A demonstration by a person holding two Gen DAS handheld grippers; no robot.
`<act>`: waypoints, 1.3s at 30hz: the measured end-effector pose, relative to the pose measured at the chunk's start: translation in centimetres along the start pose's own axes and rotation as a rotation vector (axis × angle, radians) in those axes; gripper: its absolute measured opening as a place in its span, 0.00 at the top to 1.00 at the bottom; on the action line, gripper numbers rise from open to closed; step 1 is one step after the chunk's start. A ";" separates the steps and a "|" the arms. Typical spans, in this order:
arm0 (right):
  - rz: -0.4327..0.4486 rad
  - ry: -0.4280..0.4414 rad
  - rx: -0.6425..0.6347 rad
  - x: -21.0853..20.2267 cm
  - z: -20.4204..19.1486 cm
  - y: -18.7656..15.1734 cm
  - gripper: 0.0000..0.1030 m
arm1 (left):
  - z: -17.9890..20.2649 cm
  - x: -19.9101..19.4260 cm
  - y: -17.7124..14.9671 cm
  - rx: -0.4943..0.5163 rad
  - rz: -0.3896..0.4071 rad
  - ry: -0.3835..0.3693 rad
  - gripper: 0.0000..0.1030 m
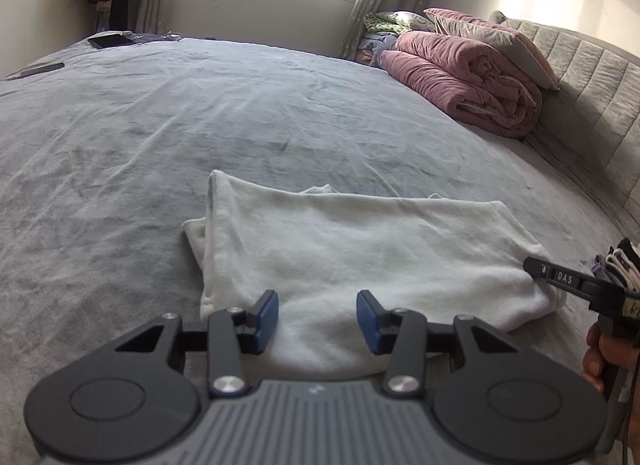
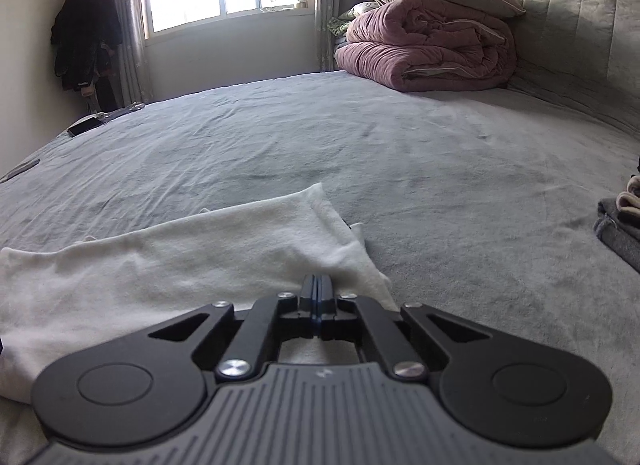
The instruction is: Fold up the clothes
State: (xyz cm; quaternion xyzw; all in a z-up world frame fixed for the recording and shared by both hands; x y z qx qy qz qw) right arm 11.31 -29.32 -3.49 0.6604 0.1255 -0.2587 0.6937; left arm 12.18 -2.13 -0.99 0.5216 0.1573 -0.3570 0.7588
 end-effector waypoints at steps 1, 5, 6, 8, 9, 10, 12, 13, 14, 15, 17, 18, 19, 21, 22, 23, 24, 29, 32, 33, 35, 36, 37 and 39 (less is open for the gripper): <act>0.001 -0.003 0.007 -0.2 0.1 0.0 1.00 | -0.2 -0.1 0.2 -0.011 0.002 -0.003 0.57; -0.001 0.000 0.052 -0.6 0.6 -0.3 1.00 | -0.5 -0.3 0.6 -0.028 0.018 0.003 0.56; -0.004 0.002 0.055 -0.7 0.6 -0.4 1.00 | -0.6 -0.3 0.7 -0.030 0.022 0.007 0.56; -0.011 -0.006 0.029 -0.8 0.5 -0.5 1.00 | -0.7 -0.2 0.8 -0.025 0.026 0.013 0.56; -0.017 -0.012 0.016 -0.7 0.3 -0.6 1.00 | -0.8 -0.1 0.8 -0.022 0.027 0.015 0.56; -0.023 -0.018 0.003 -0.7 0.2 -0.6 1.00 | -0.8 0.0 0.8 -0.019 0.027 0.018 0.56; -0.031 -0.032 -0.033 -0.5 0.0 -0.6 1.00 | -1.1 0.4 1.0 -0.013 0.029 0.021 0.56; -0.034 -0.037 -0.043 -0.5 -0.1 -0.6 1.00 | -1.2 0.5 1.1 -0.010 0.029 0.022 0.56; -0.037 -0.042 -0.053 -0.4 -0.1 -0.6 1.00 | -1.4 0.6 1.2 -0.013 0.027 0.019 0.57; -0.040 -0.043 -0.056 -0.4 -0.1 -0.6 1.00 | -1.5 0.8 1.3 -0.015 0.024 0.016 0.57; -0.047 -0.040 -0.050 -0.6 0.1 -0.7 1.00 | -1.8 0.8 1.5 -0.026 0.017 0.005 0.57; -0.053 -0.036 -0.041 -0.7 0.2 -0.8 1.00 | -1.9 0.9 1.6 -0.032 0.014 0.002 0.58; -0.058 -0.032 -0.031 -0.9 0.4 -0.9 1.00 | -2.0 0.8 1.6 -0.041 0.012 -0.001 0.58; -0.066 -0.022 -0.022 -1.4 0.5 -1.4 1.00 | -2.0 0.6 1.7 -0.052 0.011 -0.001 0.58; -0.062 -0.016 -0.014 -1.8 0.5 -1.6 0.96 | -1.9 0.5 1.6 -0.050 0.012 0.001 0.58; -0.058 -0.010 -0.007 -2.3 0.5 -1.8 0.91 | -1.8 0.4 1.6 -0.043 0.014 0.004 0.58; -0.053 0.002 0.014 -2.7 0.6 -2.1 0.86 | -1.7 0.4 1.6 -0.036 0.015 0.006 0.57; -0.059 0.063 0.206 -4.0 1.1 -3.9 0.43 | -1.5 0.2 1.6 -0.025 0.024 0.022 0.57; -0.044 0.058 0.251 -4.7 0.9 -3.9 0.42 | -1.5 -0.1 1.8 -0.033 0.035 0.027 0.56; -0.036 0.053 0.253 -5.0 0.7 -3.7 0.42 | -1.5 -0.3 1.8 -0.031 0.041 0.032 0.55; -0.001 0.052 0.213 -5.6 -0.3 -3.2 0.42 | -1.6 -0.6 2.1 -0.041 0.050 0.034 0.53; 0.019 0.054 0.189 -6.0 -0.9 -2.9 0.42 | -1.6 -0.7 2.2 -0.046 0.054 0.035 0.53; 0.036 0.064 0.164 -6.3 -1.6 -2.6 0.49 | -1.7 -0.8 2.3 -0.052 0.059 0.036 0.53; 0.050 0.092 0.098 -6.5 -3.7 -1.9 0.73 | -2.4 -1.0 2.7 -0.099 0.056 0.034 0.52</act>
Point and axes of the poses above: each gripper's, at about its wrist camera, not at the fingertips, and x roughly the way its jaws point, z to its right, y to its top, the point moved 8 cm from there along x, roughly the way its jaws point, and after that the axes turned 13 degrees about -x, right-handed, at the moved point
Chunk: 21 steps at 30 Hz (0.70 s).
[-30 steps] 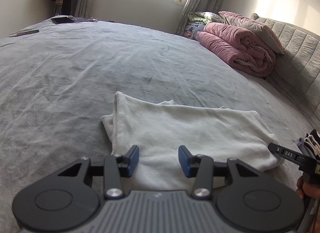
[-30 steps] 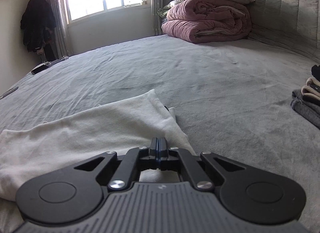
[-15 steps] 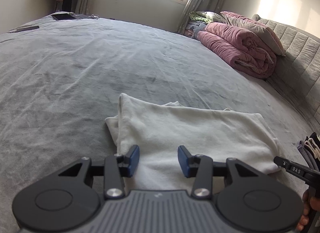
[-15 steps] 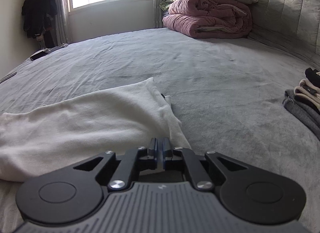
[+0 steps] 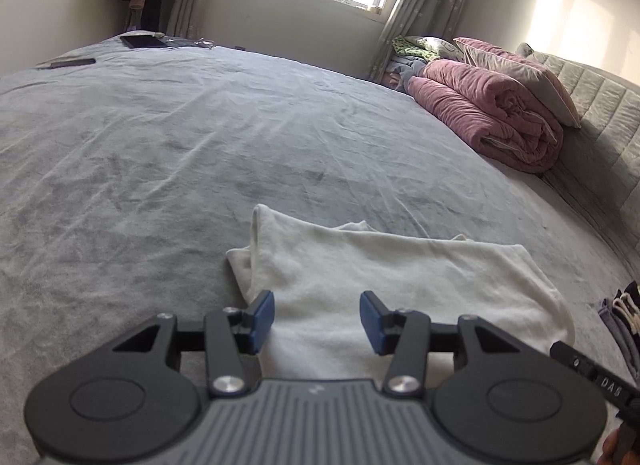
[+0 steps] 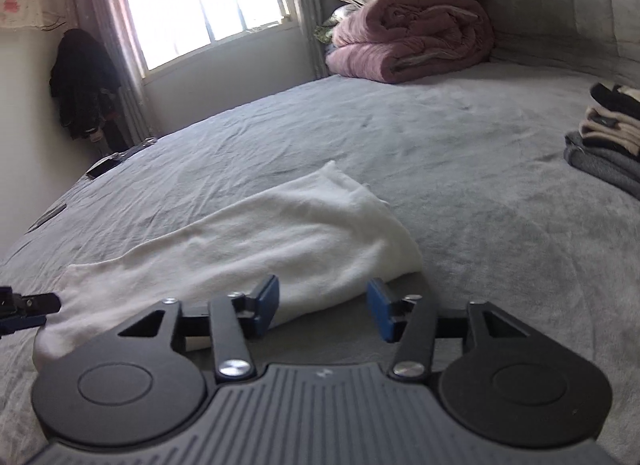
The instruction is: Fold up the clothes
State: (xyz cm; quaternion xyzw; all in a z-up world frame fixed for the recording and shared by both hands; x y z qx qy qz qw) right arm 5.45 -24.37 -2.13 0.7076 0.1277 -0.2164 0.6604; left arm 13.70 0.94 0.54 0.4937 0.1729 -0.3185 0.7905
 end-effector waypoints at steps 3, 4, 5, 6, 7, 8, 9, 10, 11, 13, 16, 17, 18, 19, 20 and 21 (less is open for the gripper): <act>-0.005 0.067 -0.089 0.2 -3.7 0.3 0.88 | -1.5 -0.1 0.9 -0.068 0.001 0.021 0.51; -0.001 0.093 -0.110 0.3 -4.9 0.3 0.88 | -2.1 -0.1 1.1 -0.095 -0.004 0.026 0.51; 0.001 0.122 -0.132 0.5 -6.5 0.3 0.88 | -2.6 0.0 1.3 -0.123 -0.013 0.028 0.51; 0.001 0.142 -0.146 0.7 -7.7 0.3 0.88 | -3.2 0.1 1.4 -0.157 -0.026 0.027 0.51; -0.001 0.159 -0.158 0.8 -8.7 0.4 0.88 | -3.7 0.3 1.4 -0.185 -0.044 0.025 0.51; -0.002 0.175 -0.168 1.0 -9.7 0.4 0.88 | -4.1 0.5 1.4 -0.214 -0.063 0.024 0.51; -0.007 0.189 -0.182 1.2 -10.6 0.2 0.88 | -4.5 0.7 1.3 -0.234 -0.078 0.025 0.51; -0.013 0.203 -0.196 1.4 -11.5 0.1 0.88 | -4.8 0.8 1.3 -0.253 -0.087 0.027 0.50; -0.019 0.217 -0.211 1.6 -12.3 -0.1 0.88 | -4.9 0.8 1.2 -0.262 -0.090 0.028 0.50; -0.049 0.227 -0.249 2.2 -13.7 -0.6 0.88 | -5.0 0.8 1.2 -0.272 -0.093 0.030 0.50; -0.086 0.218 -0.261 2.9 -14.0 -1.0 0.88 | -5.1 0.7 1.2 -0.275 -0.098 0.035 0.49; -0.083 0.221 -0.251 2.9 -14.0 -0.8 0.88 | -5.1 0.7 1.2 -0.276 -0.100 0.036 0.49; -0.080 0.225 -0.240 2.8 -14.0 -0.5 0.87 | -5.2 0.8 1.3 -0.280 -0.103 0.036 0.49; -0.077 0.230 -0.229 2.7 -13.9 -0.3 0.86 | -5.3 0.9 1.3 -0.284 -0.105 0.035 0.49; -0.060 0.241 -0.231 2.4 -14.2 -0.1 0.86 | -5.3 0.9 1.3 -0.286 -0.105 0.034 0.49; -0.042 0.254 -0.234 2.2 -14.6 0.1 0.86 | -5.3 0.9 1.4 -0.286 -0.105 0.032 0.49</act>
Point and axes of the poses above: each gripper's, at about its wrist camera, not at the fingertips, and x roughly the way its jaws point, z to its right, y to its top, the point moved 8 cm from there along x, roughly the way its jaws point, and after that the axes turned 13 degrees about -x, right-handed, at the moved point
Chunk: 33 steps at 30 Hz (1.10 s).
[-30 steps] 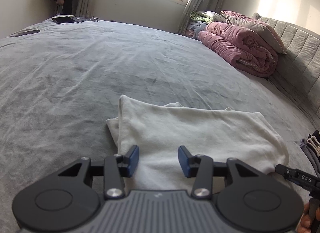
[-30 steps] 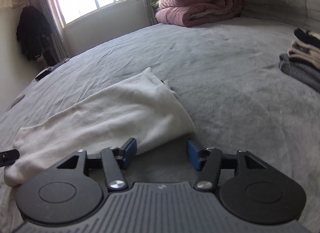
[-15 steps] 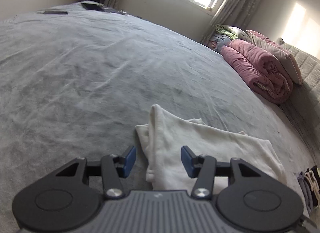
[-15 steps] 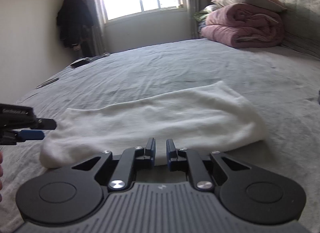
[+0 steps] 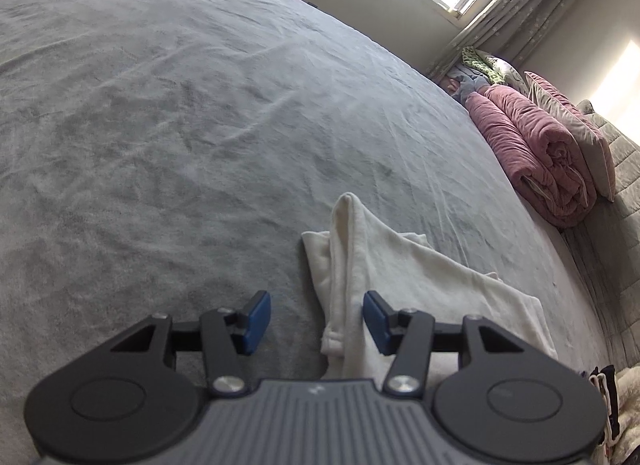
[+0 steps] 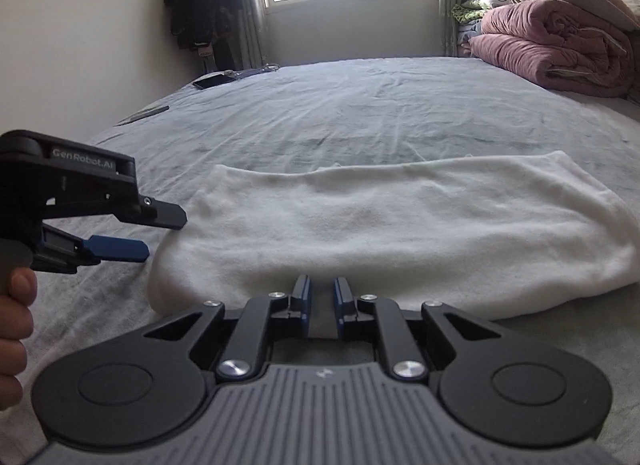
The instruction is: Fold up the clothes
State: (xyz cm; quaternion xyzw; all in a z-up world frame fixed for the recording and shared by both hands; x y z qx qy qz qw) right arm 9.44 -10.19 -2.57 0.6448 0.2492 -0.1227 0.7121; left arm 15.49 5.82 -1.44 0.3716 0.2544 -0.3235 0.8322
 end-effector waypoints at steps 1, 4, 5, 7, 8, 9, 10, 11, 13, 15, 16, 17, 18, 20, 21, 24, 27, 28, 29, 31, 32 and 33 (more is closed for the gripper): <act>0.014 0.011 -0.002 -0.1 -0.4 0.2 0.86 | 0.1 0.0 0.0 0.003 0.001 -0.002 0.49; -0.004 0.049 -0.014 0.5 -1.6 0.2 0.84 | 0.3 -0.1 0.0 0.012 0.006 -0.006 0.48; -0.021 0.054 -0.026 0.9 -2.0 0.0 0.79 | 0.2 0.0 0.0 0.011 0.004 -0.005 0.48; -0.038 0.060 -0.050 1.3 -2.6 -0.3 0.78 | 0.2 0.1 0.0 0.008 0.001 -0.003 0.48; -0.037 0.061 -0.062 1.1 -2.8 -0.2 0.78 | 0.1 0.1 0.0 0.007 0.000 -0.002 0.48; -0.028 0.079 -0.059 0.9 -2.8 0.0 0.78 | 0.1 0.1 0.0 0.005 -0.001 -0.002 0.48; -0.018 0.099 -0.054 0.6 -2.8 0.1 0.78 | 0.1 0.2 0.1 0.003 -0.001 -0.002 0.48; -0.011 0.112 -0.049 0.5 -3.0 0.2 0.78 | 0.1 0.2 0.1 0.004 -0.001 -0.002 0.48; 0.002 0.136 -0.038 0.5 -3.3 0.4 0.78 | 0.3 0.1 0.0 0.011 0.002 -0.006 0.47; 0.015 0.160 -0.027 0.4 -3.6 0.5 0.78 | 0.4 0.2 -0.1 0.018 0.003 -0.007 0.47; 0.018 0.169 -0.038 0.4 -4.1 0.5 0.78 | 0.4 0.2 -0.1 0.021 0.004 -0.006 0.47; 0.020 0.176 -0.051 0.4 -4.6 0.5 0.78 | 0.4 0.2 -0.1 0.023 0.004 -0.004 0.47; 0.023 0.179 -0.067 0.4 -5.1 0.5 0.78 | 0.3 0.2 -0.1 0.019 0.003 -0.002 0.47; 0.028 0.185 -0.084 0.5 -5.8 0.6 0.78 | 0.1 0.2 0.1 0.008 0.003 0.002 0.47; 0.029 0.189 -0.084 0.5 -6.1 0.7 0.78 | 0.0 0.2 0.2 0.002 0.004 0.003 0.47; 0.025 0.197 -0.075 0.7 -6.5 0.6 0.78 | 0.1 0.2 0.2 0.004 0.006 0.002 0.47; 0.021 0.206 -0.067 0.7 -6.5 0.5 0.78 | 0.4 0.2 0.0 0.021 0.003 0.000 0.47; 0.022 0.209 -0.066 0.5 -6.3 0.6 0.79 | 0.4 0.1 0.0 0.023 0.005 -0.002 0.47; 0.028 0.205 -0.071 0.3 -6.1 0.8 0.83 | 0.3 0.1 0.0 0.021 0.007 -0.001 0.47; 0.057 0.169 -0.066 -0.3 -4.9 1.5 0.83 | 0.2 0.0 0.2 0.016 0.011 0.001 0.47; 0.075 0.143 -0.055 -0.5 -4.0 1.9 0.83 | 0.1 0.0 0.1 0.014 0.009 0.001 0.47; 0.085 0.117 -0.041 -0.7 -3.0 2.2 0.83 | 0.1 0.0 0.1 0.012 0.007 0.002 0.47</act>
Point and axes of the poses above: each gripper's, at about its wrist camera, not at the fingertips, and x roughly the way its jaws point, z to its right, y to its top, the point moved 8 cm from there along x, roughly the way its jaws point, and after that the axes turned 13 degrees about -x, right-handed, at the moved point
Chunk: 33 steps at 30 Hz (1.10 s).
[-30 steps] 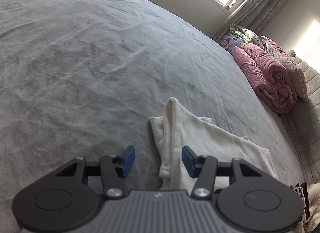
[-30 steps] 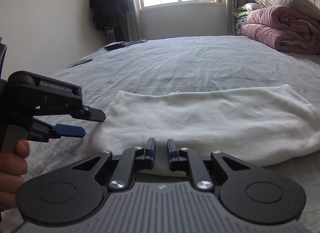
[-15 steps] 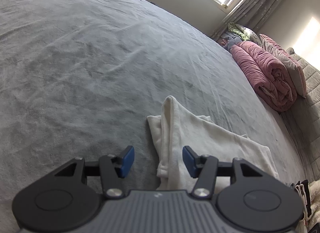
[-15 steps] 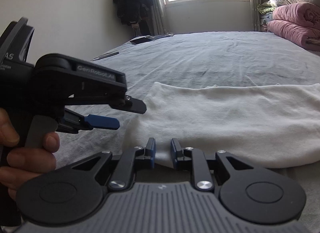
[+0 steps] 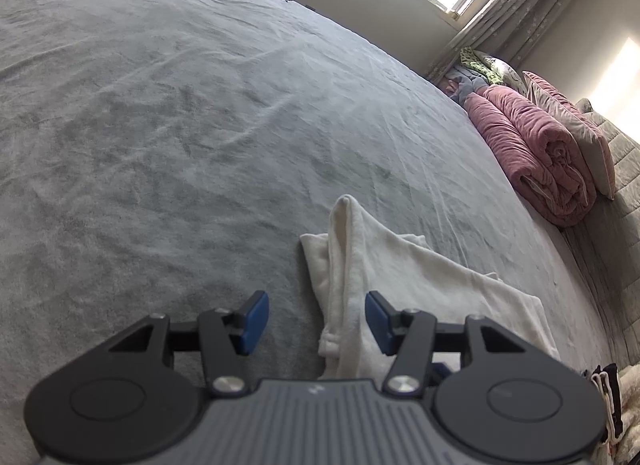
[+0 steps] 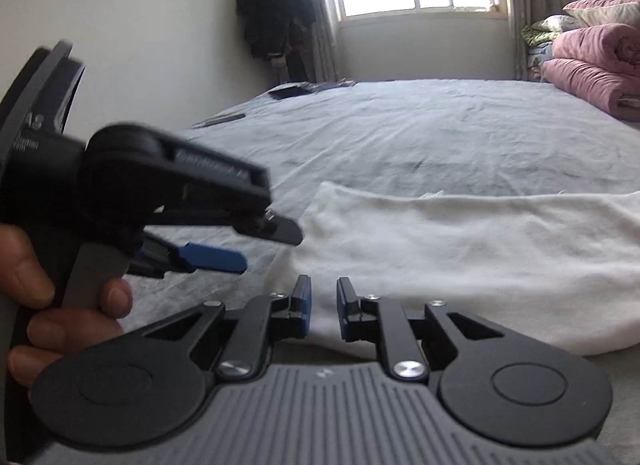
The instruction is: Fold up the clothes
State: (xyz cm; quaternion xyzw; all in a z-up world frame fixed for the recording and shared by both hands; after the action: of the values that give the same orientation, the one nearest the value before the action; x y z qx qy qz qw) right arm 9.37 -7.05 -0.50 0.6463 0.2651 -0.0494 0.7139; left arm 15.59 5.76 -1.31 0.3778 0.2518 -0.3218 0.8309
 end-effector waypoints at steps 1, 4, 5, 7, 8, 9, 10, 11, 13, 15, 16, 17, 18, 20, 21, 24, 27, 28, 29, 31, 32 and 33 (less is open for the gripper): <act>0.000 -0.032 0.013 0.0 1.2 0.1 0.82 | 0.1 0.0 -0.1 0.006 -0.003 -0.001 0.47; -0.054 -0.136 0.052 0.6 5.1 -0.9 0.81 | 0.7 0.2 -0.6 0.040 -0.011 0.000 0.47; -0.064 -0.151 0.063 0.6 6.2 -1.4 0.82 | 0.9 0.2 -0.8 0.053 -0.015 0.002 0.47; -0.083 -0.179 0.086 0.7 8.4 -2.5 0.88 | 0.9 0.5 -1.1 0.073 -0.023 0.017 0.47; -0.078 -0.174 0.099 0.4 9.0 -2.8 0.93 | 0.9 0.6 -1.2 0.083 -0.027 0.025 0.46; -0.071 -0.166 0.113 0.1 9.6 -2.9 0.93 | 0.9 0.7 -1.3 0.092 -0.029 0.033 0.46; -0.064 -0.159 0.126 -0.2 10.2 -3.1 0.93 | 0.8 0.8 -1.4 0.100 -0.031 0.040 0.46; -0.063 -0.170 0.119 -0.4 10.6 -3.2 0.93 | 0.9 0.8 -1.5 0.113 -0.026 0.046 0.46; -0.062 -0.167 0.101 -0.6 11.2 -3.2 0.94 | 1.0 0.9 -1.6 0.138 -0.016 0.058 0.45; -0.056 -0.161 0.077 -1.0 11.5 -3.3 0.94 | 1.1 0.9 -1.7 0.161 -0.007 0.070 0.45; -0.059 -0.189 0.059 -1.2 11.9 -3.4 0.92 | 1.2 0.9 -1.7 0.168 -0.004 0.074 0.45; -0.064 -0.222 0.041 -1.5 12.3 -3.5 0.88 | 1.1 0.9 -1.7 0.168 -0.005 0.075 0.45; -0.066 -0.245 0.039 -1.7 12.9 -3.6 0.88 | 1.1 0.8 -1.7 0.168 -0.005 0.075 0.45; -0.071 -0.282 0.053 -2.2 14.5 -4.0 0.89 | 1.0 0.9 -1.6 0.165 -0.008 0.072 0.45; -0.074 -0.295 0.068 -2.4 15.4 -4.3 0.89 | 1.0 0.9 -1.6 0.164 -0.009 0.071 0.45; -0.076 -0.273 0.116 -2.8 17.4 -4.9 0.98 | 1.0 0.8 -1.7 0.163 -0.011 0.070 0.44; -0.089 -0.332 0.121 -3.1 18.5 -4.8 1.00 | 1.0 0.8 -1.7 0.165 -0.009 0.073 0.44; -0.099 -0.386 0.124 -3.3 19.1 -4.9 0.97 | 1.0 0.8 -1.7 0.166 -0.010 0.072 0.44; -0.110 -0.442 0.127 -3.5 19.8 -5.0 0.96 | 1.0 0.8 -1.7 0.166 -0.011 0.072 0.44; -0.105 -0.442 0.199 -3.8 20.9 -5.4 0.93 | 0.9 0.8 -1.7 0.162 -0.014 0.069 0.44; -0.099 -0.429 0.232 -3.9 21.2 -5.6 0.94 | 0.9 0.8 -1.7 0.160 -0.016 0.068 0.44; -0.093 -0.416 0.264 -4.0 21.6 -5.7 0.94 | 0.9 0.8 -1.7 0.158 -0.017 0.067 0.44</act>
State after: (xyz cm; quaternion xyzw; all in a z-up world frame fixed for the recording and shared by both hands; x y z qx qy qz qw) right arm 10.38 -29.54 -3.36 0.6970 0.1332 -0.2486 0.6593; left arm 15.04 3.90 -2.08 0.4508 0.2565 -0.3347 0.7867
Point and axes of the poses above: each gripper's, at about its wrist camera, not at the fingertips, and x roughly the way its jaws point, z to its right, y to its top, the point moved 8 cm from there along x, roughly the way its jaws point, and after that the axes turned 13 degrees about -x, right-handed, at the moved point
